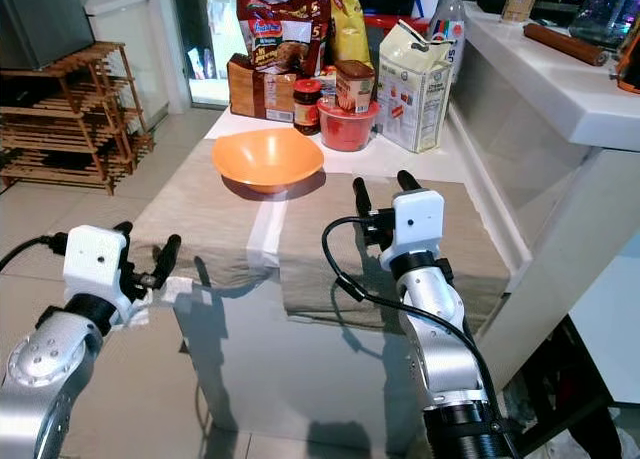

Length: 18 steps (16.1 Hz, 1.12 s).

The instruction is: Setting the table

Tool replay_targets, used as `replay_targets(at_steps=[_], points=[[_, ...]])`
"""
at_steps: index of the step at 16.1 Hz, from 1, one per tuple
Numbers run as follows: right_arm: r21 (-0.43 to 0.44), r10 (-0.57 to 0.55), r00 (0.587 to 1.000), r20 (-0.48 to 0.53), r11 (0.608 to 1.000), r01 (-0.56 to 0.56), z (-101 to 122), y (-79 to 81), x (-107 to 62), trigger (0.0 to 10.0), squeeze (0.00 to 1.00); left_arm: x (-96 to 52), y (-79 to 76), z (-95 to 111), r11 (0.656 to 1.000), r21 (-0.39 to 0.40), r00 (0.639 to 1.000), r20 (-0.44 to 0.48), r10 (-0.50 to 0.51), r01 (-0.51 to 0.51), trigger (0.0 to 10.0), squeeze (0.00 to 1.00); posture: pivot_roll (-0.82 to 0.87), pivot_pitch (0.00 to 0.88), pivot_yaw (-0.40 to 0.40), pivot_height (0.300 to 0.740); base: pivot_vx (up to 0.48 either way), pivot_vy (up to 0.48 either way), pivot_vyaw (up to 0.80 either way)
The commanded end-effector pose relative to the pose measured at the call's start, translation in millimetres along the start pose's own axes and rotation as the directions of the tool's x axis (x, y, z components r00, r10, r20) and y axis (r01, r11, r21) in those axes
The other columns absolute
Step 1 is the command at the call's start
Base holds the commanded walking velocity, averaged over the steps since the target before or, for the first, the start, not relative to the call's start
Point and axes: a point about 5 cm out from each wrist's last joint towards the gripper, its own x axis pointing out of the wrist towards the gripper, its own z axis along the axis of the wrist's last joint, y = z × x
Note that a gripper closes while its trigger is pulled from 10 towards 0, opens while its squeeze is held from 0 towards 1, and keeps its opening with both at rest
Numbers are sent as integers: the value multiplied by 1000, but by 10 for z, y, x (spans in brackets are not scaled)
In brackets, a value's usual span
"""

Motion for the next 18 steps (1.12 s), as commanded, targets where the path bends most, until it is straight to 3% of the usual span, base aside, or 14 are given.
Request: replay_targets(at_steps=[1, 6, 10, 11, 12, 13, 16, 18], points=[[-3, -8, 1000, -17, 1000, 8, -29, -12, -14, 10000, 0, 24, 27, 7, 1000, 10, 1000, -3, -2, 2, 10000, 1000, 39, 0, -1, 740, 0, 0, 0], [2, -44, 998, -50, 999, 44, -83, -72, -54, 10000, 0, 11, -16, -15, 999, -25, 1000, -7, -22, 21, 10000, 1000, 30, 0, 4, 740, 0, 0, 0], [-5, -78, 995, -57, 997, 78, -91, -124, -56, 10000, 0, 38, -3, 38, 1000, -3, 1000, 10, -28, 28, 10000, 1000, 27, 0, 6, 740, 0, 0, 0], [-12, -113, 993, -44, 994, 113, -70, -160, -49, 10000, 0, 57, 21, 74, 1000, -6, 1000, 23, -20, 20, 10000, 341, 27, 0, 8, 740, 0, 0, 0], [-26, -156, 987, -37, 988, 155, -58, -209, -43, 10000, 0, 66, 43, 125, 1000, -3, 999, 50, -16, 16, 10000, 0, 27, 0, 9, 740, 0, 0, 0], [-46, -205, 978, -34, 978, 203, -54, -267, -39, 10000, 0, 77, 63, 178, 1000, -1, 997, 74, -18, 18, 10000, 0, 29, 0, 10, 740, 0, 0, 0], [-58, -163, 987, -9, 985, 162, -20, -206, -25, 10000, 0, 87, 90, 206, 1000, 16, 996, 93, -3, 2, 10000, 0, 30, 0, 8, 740, 0, 0, 0], [-61, -148, 985, 87, 986, 153, 187, -170, 26, 10000, 0, 95, 99, 291, 1000, 17, 993, 117, 16, -18, 10000, 0, 24, 0, 8, 740, 0, 0, 0]])
